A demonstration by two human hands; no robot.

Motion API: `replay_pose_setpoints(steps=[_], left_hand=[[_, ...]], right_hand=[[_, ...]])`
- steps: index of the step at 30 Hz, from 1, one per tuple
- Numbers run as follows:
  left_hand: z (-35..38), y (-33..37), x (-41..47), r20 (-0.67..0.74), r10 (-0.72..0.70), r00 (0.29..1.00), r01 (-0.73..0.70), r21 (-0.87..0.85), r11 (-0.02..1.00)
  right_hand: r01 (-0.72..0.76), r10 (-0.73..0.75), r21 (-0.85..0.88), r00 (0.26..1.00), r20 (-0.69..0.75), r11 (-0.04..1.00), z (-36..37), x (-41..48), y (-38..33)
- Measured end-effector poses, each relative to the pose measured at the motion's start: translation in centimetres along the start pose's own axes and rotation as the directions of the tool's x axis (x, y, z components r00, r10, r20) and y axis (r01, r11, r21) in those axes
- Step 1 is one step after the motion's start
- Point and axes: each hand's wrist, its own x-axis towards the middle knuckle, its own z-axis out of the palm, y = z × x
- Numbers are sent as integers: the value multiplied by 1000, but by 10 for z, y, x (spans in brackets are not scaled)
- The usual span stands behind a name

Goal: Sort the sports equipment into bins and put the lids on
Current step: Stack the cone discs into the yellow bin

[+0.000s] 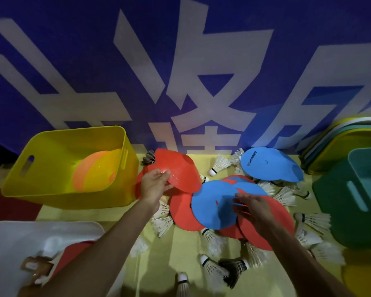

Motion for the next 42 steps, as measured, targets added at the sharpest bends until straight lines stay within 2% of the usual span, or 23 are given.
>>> replay_pose_setpoints(steps=[10, 15, 17, 21, 24, 26, 28, 30, 32, 34, 39, 42], left_hand=[[13, 22, -53, 124, 236, 964, -256, 191, 948], [14, 35, -76, 217, 404, 889, -457, 345, 820], [10, 41, -83, 256, 490, 833, -552, 440, 708], [-2, 58, -99, 375, 636, 674, -710, 566, 418], [-19, 69, -105, 506, 698, 507, -809, 558, 183], [-34, 78, -104, 573, 724, 385, -820, 572, -16], [-50, 88, -103, 621, 727, 292, -784, 591, -190], [-70, 97, -97, 645, 722, 249, -758, 594, -269], [-92, 100, -88, 634, 728, 261, -741, 615, -270], [-113, 100, -79, 588, 748, 307, -732, 649, -210], [-171, 91, -58, 497, 755, 428, -749, 662, -12], [-212, 84, -45, 366, 763, 533, -728, 657, 193]], right_hand=[[25, -23, 42, 999, -42, 999, -54, -27, 6], [53, -52, 15, 995, -85, 998, -66, -50, 4], [103, -103, -11, 994, -31, 995, -51, -62, -8], [234, -229, -19, 961, 156, 972, 6, -89, -49], [279, -254, -42, 918, 304, 959, 51, -108, -80], [293, -255, -57, 900, 353, 955, 76, -115, -94], [308, -267, -52, 888, 373, 950, 98, -117, -102], [312, -290, -4, 887, 360, 950, 119, -118, -105], [335, -320, 13, 888, 329, 942, 140, -117, -103], [356, -340, 4, 890, 304, 935, 161, -118, -98], [357, -353, 37, 897, 265, 933, 217, -120, -81], [357, -354, 40, 898, 260, 933, 254, -117, -70]])
